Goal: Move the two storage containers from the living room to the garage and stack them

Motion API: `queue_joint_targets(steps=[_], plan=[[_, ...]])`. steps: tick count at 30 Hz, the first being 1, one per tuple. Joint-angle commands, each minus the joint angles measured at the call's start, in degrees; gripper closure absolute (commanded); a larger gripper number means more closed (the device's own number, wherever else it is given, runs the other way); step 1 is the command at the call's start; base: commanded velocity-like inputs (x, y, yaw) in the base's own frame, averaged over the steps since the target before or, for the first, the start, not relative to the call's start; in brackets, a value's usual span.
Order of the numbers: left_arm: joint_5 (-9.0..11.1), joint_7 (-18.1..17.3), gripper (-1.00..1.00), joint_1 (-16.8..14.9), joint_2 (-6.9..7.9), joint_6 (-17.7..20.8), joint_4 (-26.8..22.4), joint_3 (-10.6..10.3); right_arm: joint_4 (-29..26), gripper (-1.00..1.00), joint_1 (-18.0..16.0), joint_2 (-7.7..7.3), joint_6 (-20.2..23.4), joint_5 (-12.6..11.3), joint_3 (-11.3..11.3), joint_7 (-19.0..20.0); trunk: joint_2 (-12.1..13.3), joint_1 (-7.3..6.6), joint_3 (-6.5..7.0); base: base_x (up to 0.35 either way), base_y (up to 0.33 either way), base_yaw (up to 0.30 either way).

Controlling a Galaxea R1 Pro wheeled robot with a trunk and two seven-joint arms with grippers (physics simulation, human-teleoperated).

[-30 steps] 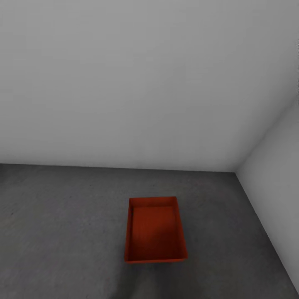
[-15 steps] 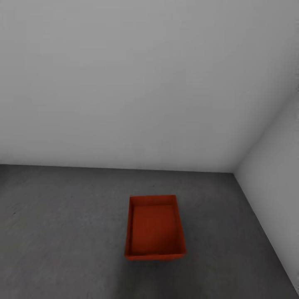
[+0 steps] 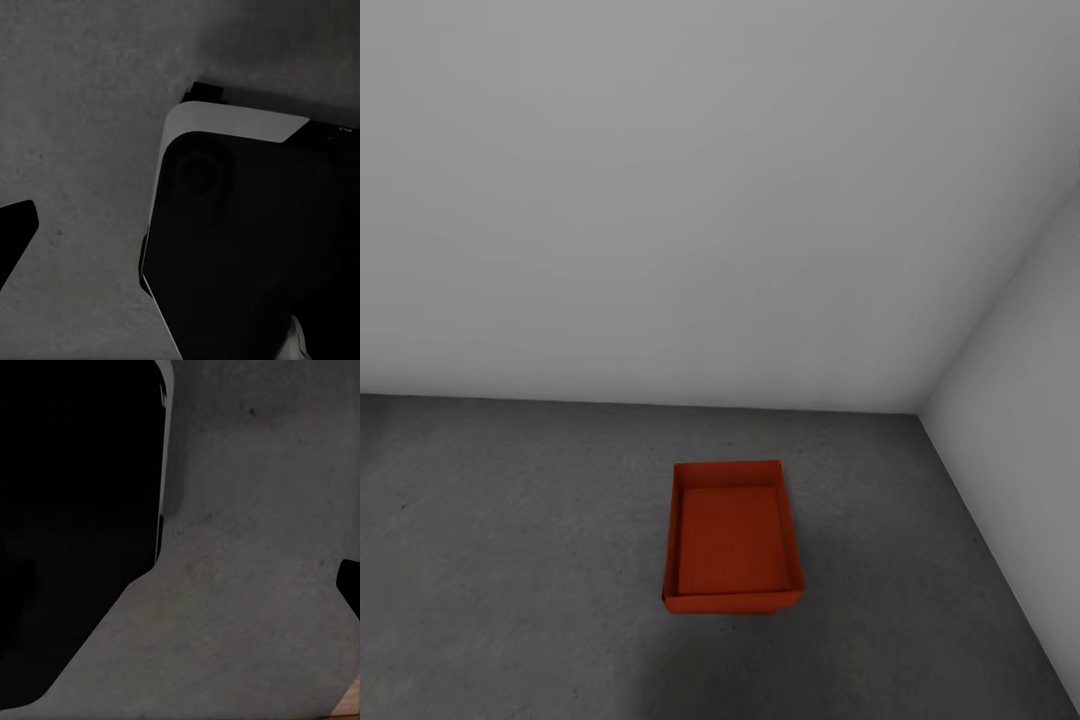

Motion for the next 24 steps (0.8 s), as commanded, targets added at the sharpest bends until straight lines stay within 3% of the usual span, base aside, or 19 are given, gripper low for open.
queue_joint_targets(steps=[1,10,20,24], plan=[[0.24,0.13,-1.00,-0.03,-0.01,0.09,-0.01,0.35,0.09,-1.00,-0.02,0.08,-0.16,-0.49,0.47,-0.05,-0.06,0.01,0.01,-0.002,0.000,0.000],[0.24,0.08,-1.00,0.03,0.00,0.11,-0.01,0.35,0.09,-1.00,-0.02,0.15,-0.16,-0.49,0.47,-0.05,-0.06,0.01,0.79,0.000,0.000,0.000],[0.16,-0.51,-1.00,4.53,0.52,0.01,-0.01,0.35,0.09,-1.00,0.90,0.48,-0.73,-0.49,0.56,-0.05,-0.06,0.01,1.68,0.000,0.000,0.000],[0.15,-2.67,-1.00,5.78,0.68,-0.04,-0.01,0.35,0.09,-1.00,1.57,0.59,-0.81,-0.33,0.57,-0.05,-0.06,0.01,2.04,0.000,0.000,0.000]])
